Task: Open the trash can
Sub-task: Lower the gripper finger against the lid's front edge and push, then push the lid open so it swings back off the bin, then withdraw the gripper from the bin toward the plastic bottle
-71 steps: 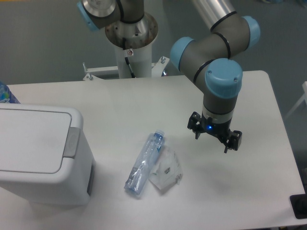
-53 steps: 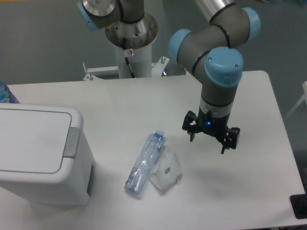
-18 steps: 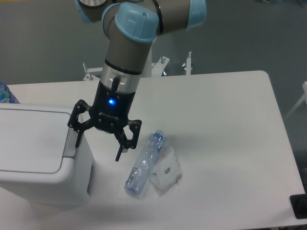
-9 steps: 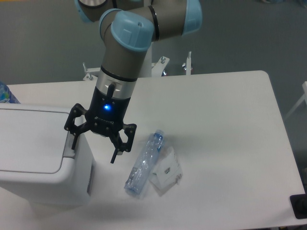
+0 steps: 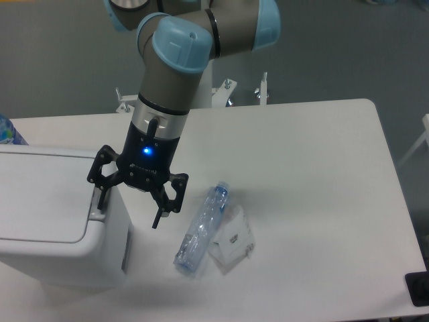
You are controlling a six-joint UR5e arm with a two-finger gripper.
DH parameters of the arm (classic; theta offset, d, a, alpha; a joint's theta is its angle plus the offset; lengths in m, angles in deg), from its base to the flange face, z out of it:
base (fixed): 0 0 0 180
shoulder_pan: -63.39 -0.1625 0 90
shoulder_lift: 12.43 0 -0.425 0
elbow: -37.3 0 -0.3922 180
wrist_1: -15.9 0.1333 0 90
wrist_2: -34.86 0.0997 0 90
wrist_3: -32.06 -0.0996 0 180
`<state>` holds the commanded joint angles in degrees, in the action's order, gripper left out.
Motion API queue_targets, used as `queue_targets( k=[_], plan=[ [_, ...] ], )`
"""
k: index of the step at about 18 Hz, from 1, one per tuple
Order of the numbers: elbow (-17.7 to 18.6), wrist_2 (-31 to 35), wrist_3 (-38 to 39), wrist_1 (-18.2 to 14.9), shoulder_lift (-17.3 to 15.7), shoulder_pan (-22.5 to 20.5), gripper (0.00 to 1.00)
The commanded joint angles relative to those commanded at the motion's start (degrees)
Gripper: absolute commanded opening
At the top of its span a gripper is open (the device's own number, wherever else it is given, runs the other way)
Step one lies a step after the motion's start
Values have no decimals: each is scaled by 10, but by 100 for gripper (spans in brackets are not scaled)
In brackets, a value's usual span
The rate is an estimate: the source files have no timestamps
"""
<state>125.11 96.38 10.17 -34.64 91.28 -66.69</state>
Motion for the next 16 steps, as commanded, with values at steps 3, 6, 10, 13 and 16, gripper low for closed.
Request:
queue_targets(
  k=[3,6,10,13,16],
  plan=[
    [0,0,0,1,1,0,100],
    [0,1,0,1,1,0,100],
    [-1,13,0,1,2,0,100],
    [-3,13,4,1,2,0,100],
    [-11,12,18,1,1,0,100]
  ],
)
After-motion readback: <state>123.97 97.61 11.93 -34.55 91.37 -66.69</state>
